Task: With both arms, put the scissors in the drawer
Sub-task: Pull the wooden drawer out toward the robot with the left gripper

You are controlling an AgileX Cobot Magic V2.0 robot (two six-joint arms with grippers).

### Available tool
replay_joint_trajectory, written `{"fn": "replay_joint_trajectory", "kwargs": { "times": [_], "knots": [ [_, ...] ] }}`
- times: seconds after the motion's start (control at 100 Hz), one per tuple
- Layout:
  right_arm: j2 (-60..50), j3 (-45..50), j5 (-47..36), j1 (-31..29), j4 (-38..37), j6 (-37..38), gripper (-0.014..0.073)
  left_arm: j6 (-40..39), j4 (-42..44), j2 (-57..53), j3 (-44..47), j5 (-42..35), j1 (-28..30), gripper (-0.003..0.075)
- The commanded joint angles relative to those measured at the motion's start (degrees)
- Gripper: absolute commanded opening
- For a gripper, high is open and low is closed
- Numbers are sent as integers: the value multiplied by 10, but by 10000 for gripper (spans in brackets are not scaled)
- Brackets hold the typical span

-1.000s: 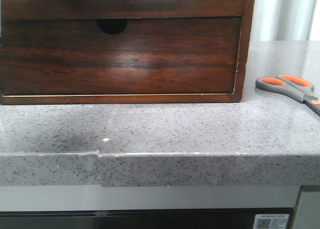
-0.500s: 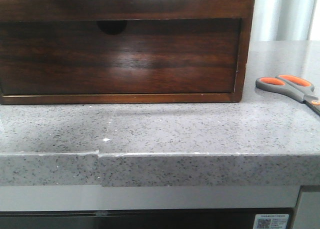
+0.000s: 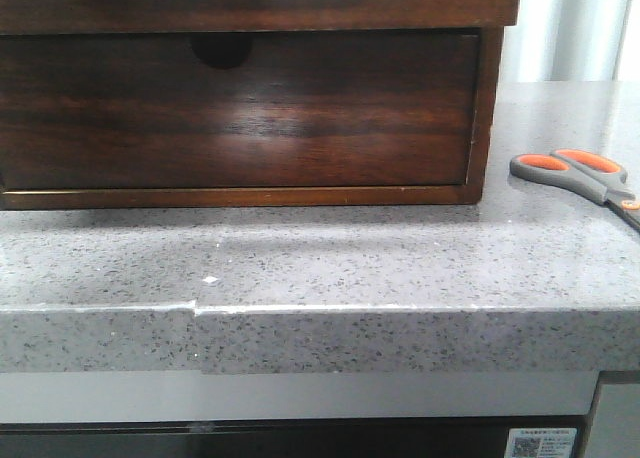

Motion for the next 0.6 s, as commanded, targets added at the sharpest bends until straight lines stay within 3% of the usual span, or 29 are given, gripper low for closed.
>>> {"fn": "replay_joint_trajectory", "kwargs": {
  "times": [0.0,0.25,0.59],
  "knots": [
    [8,-21,-41,0,-3,-4,-61,-6,-19,-34,-16,-55,-6,-22],
    [8,-21,-41,0,-3,-4,-61,-6,-26,-67,22,-80,-6,-22],
    [8,-21,-41,0,-3,-4,-61,-6,-26,-95,55,-171,-6,-22]
  ]
}}
